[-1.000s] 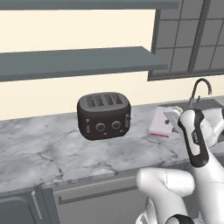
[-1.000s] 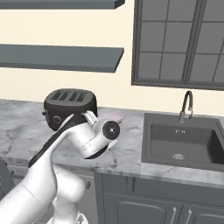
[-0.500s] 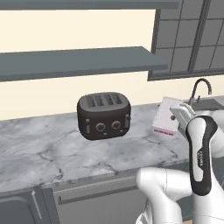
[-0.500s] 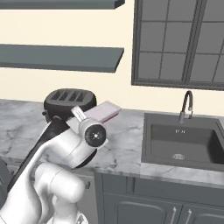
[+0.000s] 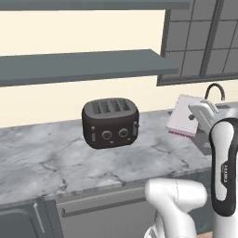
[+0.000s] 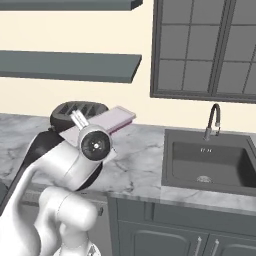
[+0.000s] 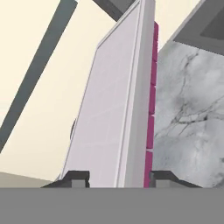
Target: The ice cube tray has been filled with water. Take the tray and place it in the freezer to make ice. Close the freezer door after placing the tray.
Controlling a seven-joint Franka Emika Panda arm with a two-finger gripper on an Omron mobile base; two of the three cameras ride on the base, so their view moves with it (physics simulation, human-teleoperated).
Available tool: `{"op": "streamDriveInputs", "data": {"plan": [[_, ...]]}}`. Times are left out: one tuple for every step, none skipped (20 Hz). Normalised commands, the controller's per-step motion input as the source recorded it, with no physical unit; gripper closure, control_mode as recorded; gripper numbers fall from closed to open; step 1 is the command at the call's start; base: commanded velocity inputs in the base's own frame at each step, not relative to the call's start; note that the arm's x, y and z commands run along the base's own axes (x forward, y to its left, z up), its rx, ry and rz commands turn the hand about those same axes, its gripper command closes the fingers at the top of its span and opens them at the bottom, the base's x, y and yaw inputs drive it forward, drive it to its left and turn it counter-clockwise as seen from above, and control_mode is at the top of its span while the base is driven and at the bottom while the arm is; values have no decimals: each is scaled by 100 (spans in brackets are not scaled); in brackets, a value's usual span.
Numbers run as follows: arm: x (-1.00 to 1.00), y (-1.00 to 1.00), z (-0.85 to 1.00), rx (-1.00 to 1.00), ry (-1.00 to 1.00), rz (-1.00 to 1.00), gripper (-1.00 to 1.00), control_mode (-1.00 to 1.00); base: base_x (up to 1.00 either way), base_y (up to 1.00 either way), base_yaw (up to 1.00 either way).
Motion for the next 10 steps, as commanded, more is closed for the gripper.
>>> {"op": "streamDriveInputs", "data": {"plan": [[-71, 0, 24, 0, -12, 0, 100, -100, 0, 0, 0], [-78, 1, 26, -5, -20, 0, 100, -100, 0, 0, 0], [-65, 0, 11, 0, -10, 0, 100, -100, 0, 0, 0], [-86, 0, 14, -3, -20, 0, 100, -100, 0, 0, 0], [-89, 0, 9, 0, -17, 0, 100, -100, 0, 0, 0], [-99, 0, 4, 0, -17, 0, 100, -100, 0, 0, 0], [-100, 0, 4, 0, -19, 0, 100, -100, 0, 0, 0], [0, 0, 0, 0, 0, 0, 100, 100, -100, 0, 0], [0, 0, 0, 0, 0, 0, 100, 100, -85, 0, 0], [0, 0, 0, 0, 0, 0, 100, 100, -87, 0, 0]]}}
